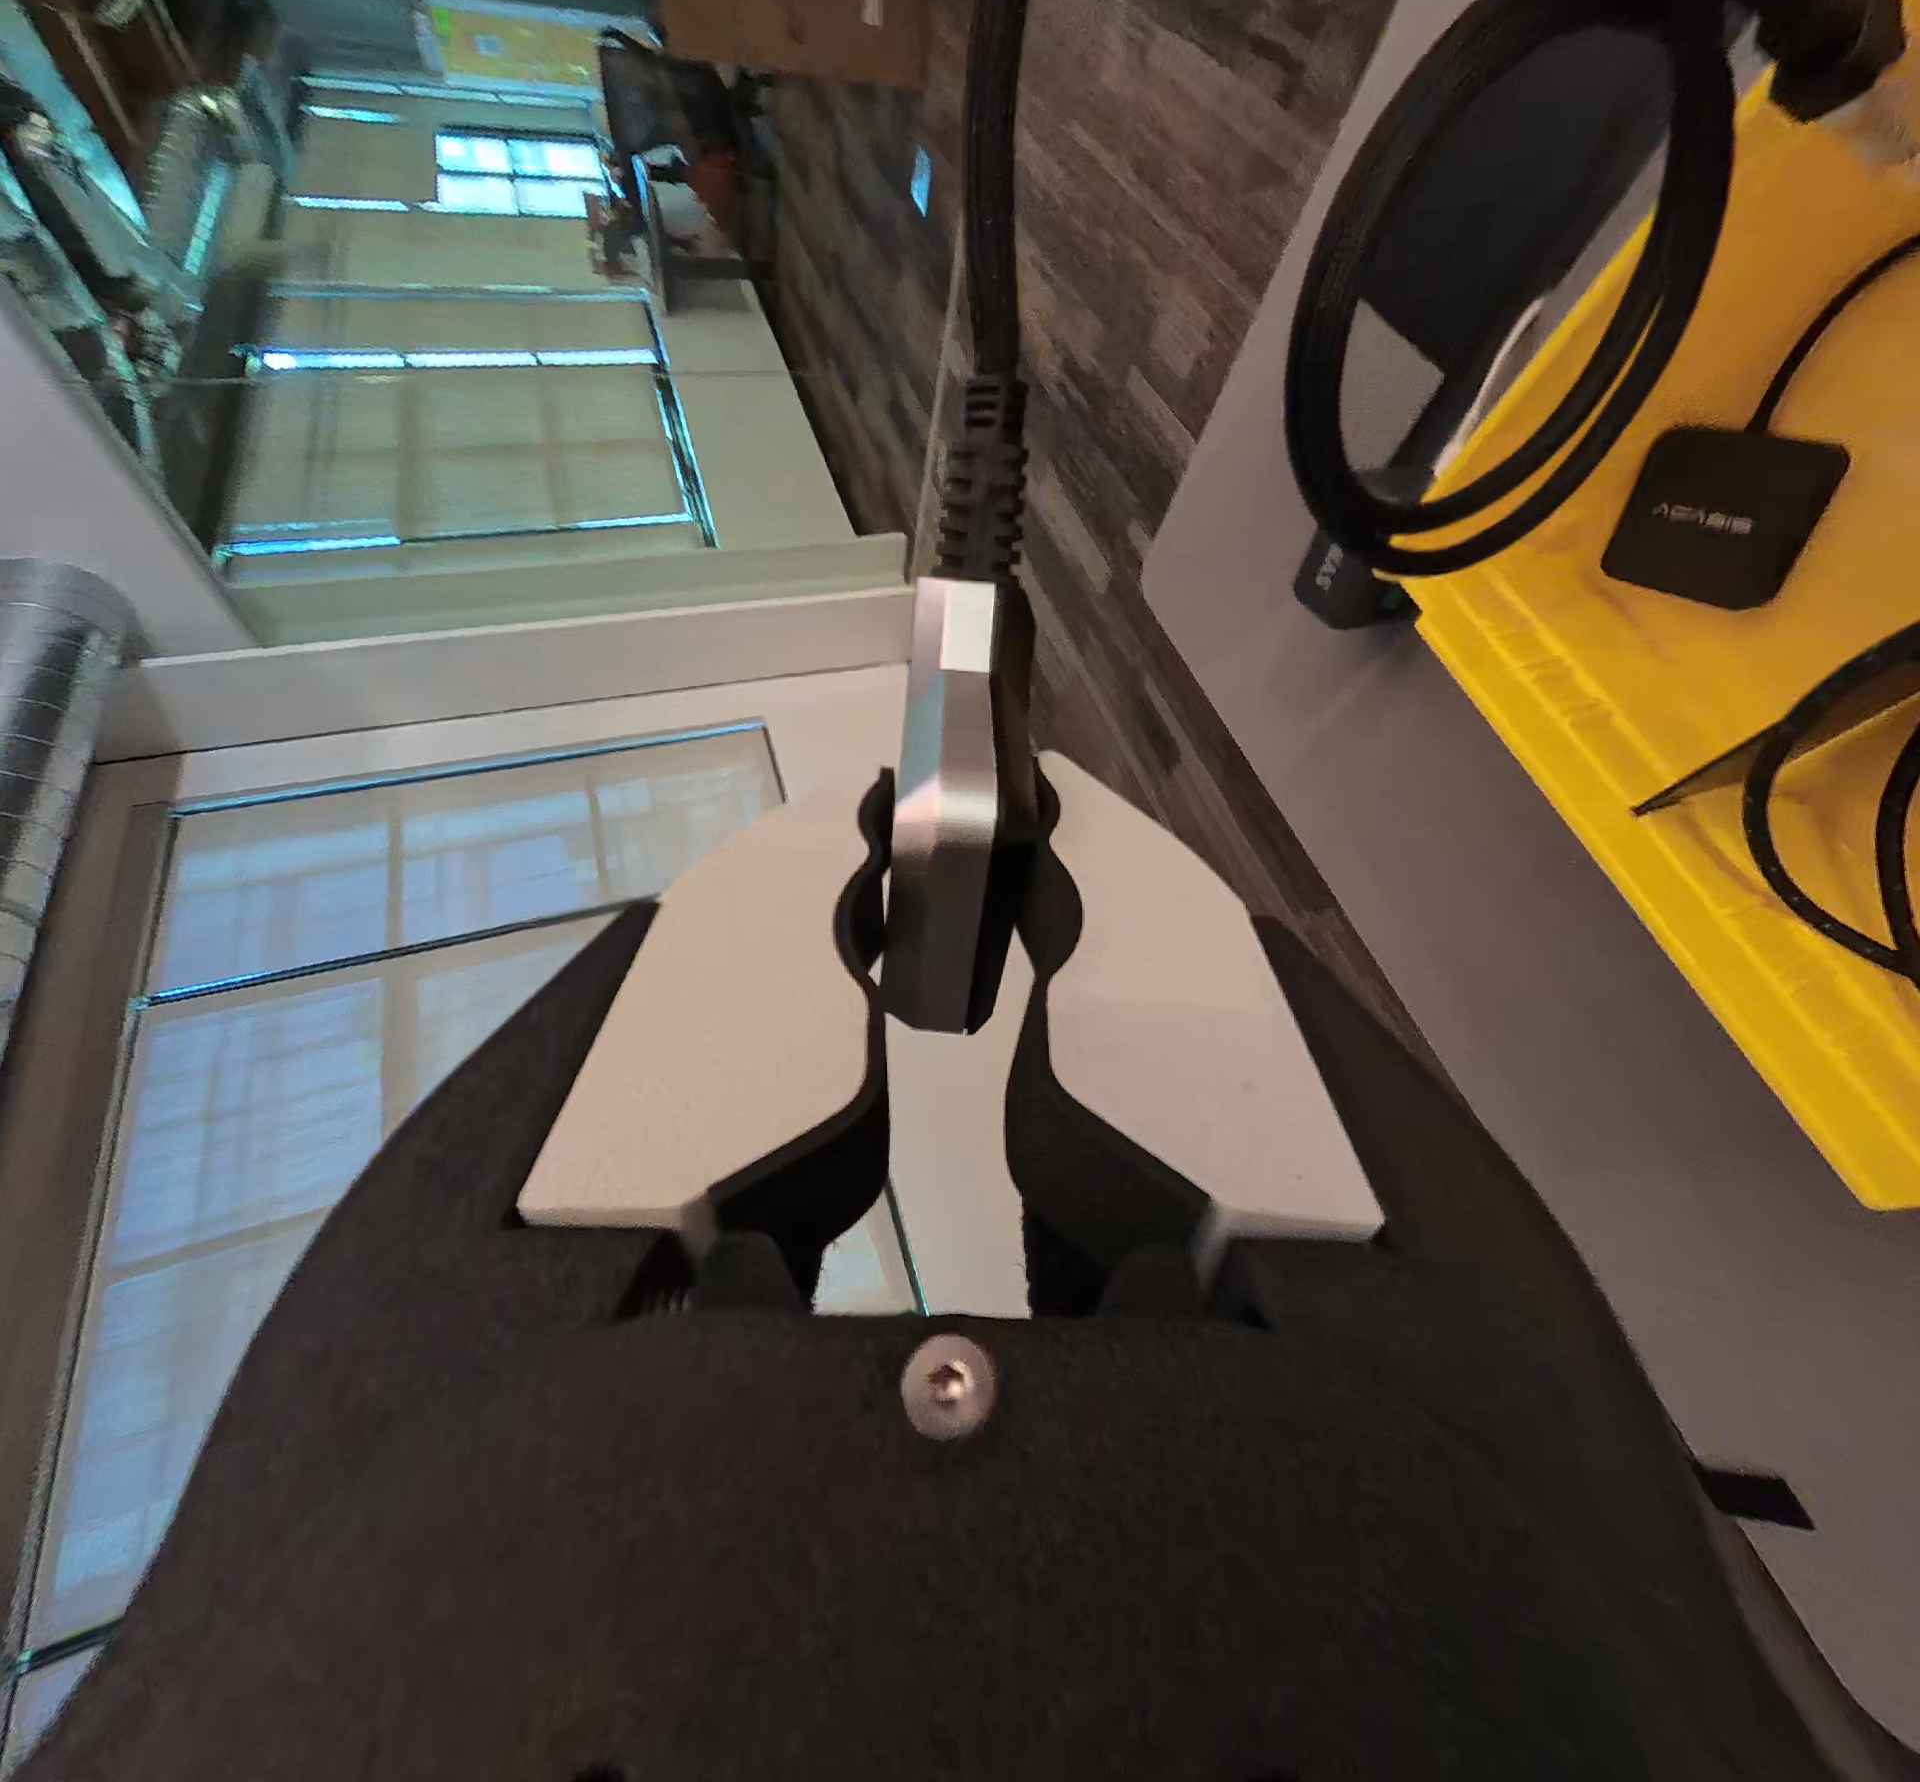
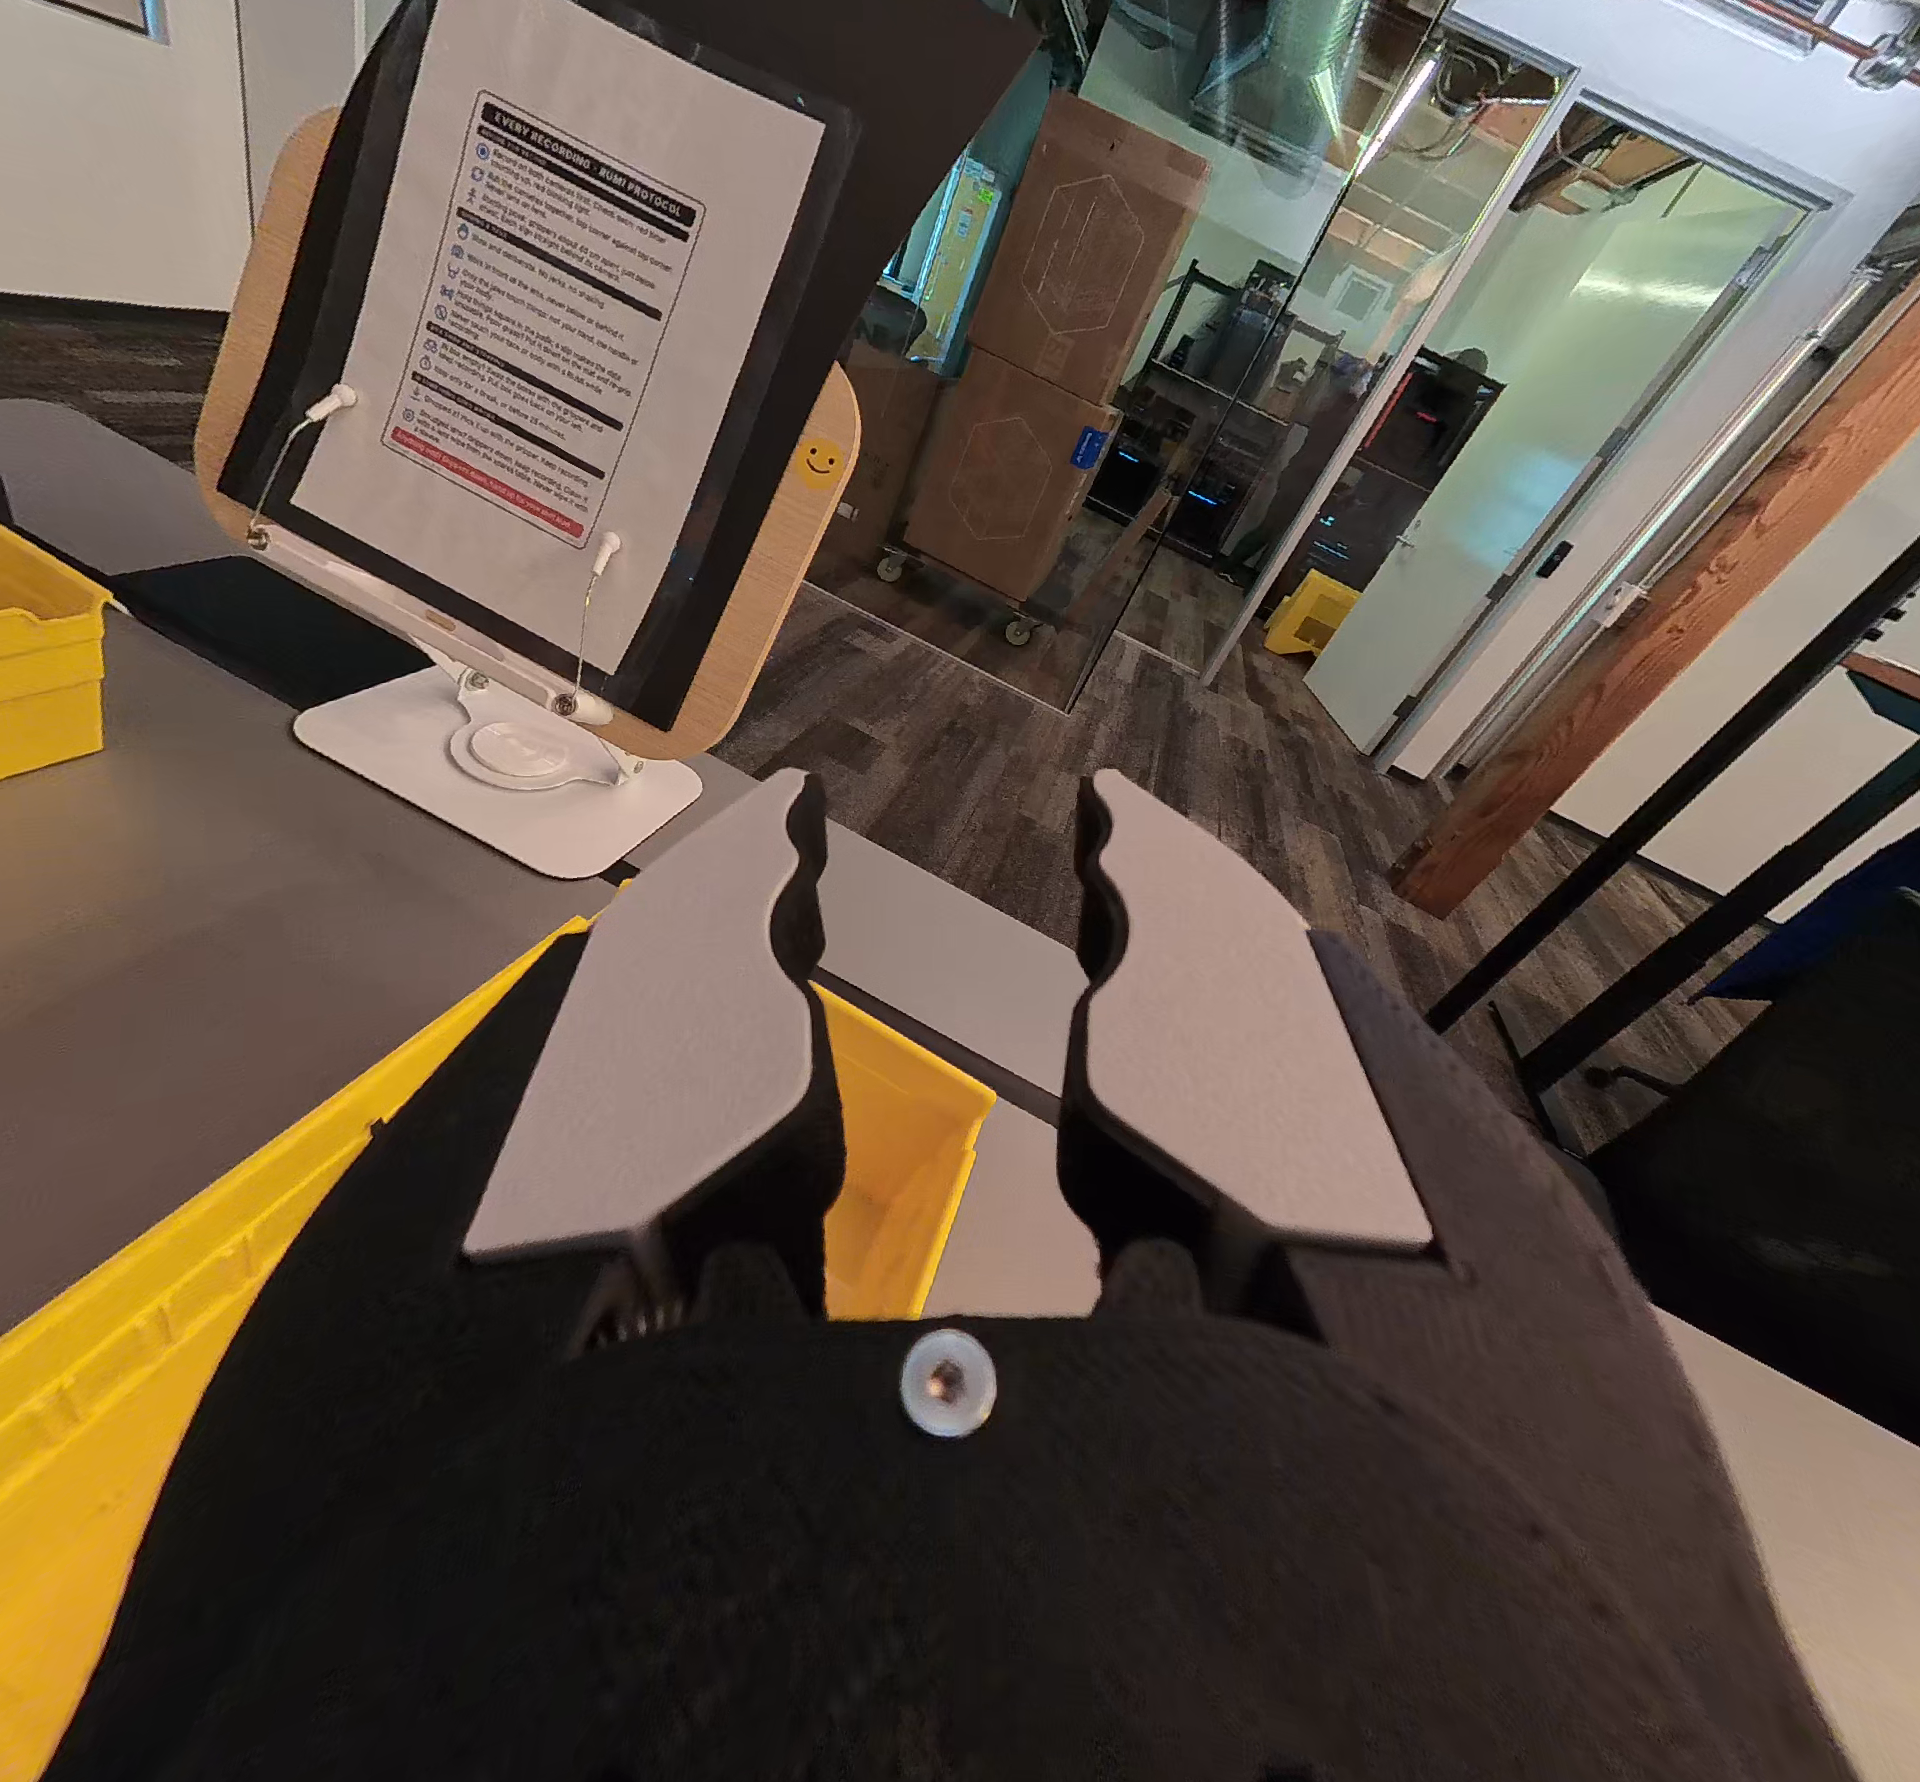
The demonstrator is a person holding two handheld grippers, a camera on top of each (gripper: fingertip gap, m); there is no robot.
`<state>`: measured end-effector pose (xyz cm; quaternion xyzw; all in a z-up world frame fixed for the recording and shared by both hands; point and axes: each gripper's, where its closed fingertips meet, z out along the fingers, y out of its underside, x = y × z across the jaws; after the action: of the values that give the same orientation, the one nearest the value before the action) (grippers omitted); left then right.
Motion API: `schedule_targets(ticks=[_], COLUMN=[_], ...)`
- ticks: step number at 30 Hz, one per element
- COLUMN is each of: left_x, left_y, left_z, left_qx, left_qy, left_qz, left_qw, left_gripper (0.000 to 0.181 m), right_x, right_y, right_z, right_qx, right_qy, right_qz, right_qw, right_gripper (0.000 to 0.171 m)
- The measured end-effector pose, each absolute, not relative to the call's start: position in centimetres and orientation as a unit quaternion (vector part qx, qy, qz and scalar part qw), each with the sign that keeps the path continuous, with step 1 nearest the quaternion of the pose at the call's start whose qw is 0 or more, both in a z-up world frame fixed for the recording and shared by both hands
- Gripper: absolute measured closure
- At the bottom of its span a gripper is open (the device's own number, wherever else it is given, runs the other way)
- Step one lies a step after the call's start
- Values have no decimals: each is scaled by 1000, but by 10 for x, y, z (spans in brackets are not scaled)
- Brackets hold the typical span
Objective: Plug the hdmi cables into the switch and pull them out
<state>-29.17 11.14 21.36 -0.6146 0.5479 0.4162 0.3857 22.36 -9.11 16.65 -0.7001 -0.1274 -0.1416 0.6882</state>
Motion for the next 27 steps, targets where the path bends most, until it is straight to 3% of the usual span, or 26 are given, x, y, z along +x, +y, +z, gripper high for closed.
schedule_targets(ticks=[3, 7, 17, 22, 27], left_x=[-258, -206, -137, -115, -81], left_y=[81, 35, -8, 16, 6], left_z=[224, 200, 37, -8, -67], left_qx=[-600, -591, -620, -637, -674], left_qy=[569, 625, 698, 648, 631], left_qz=[386, 307, 244, 305, 253], left_qw=[410, 408, 264, 287, 290], left_gripper=[160, 160, 160, 160, 160], right_x=[225, 225, 233, 245, 268], right_y=[-95, -100, -104, -97, -85], right_z=[168, 170, 168, 151, 114], right_qx=[-699, -697, -702, -729, -782], right_qy=[-126, -128, -124, -126, -118], right_qz=[-141, -137, -134, -151, -157], right_qw=[690, 692, 689, 656, 591], right_gripper=[124, 125, 125, 125, 125])
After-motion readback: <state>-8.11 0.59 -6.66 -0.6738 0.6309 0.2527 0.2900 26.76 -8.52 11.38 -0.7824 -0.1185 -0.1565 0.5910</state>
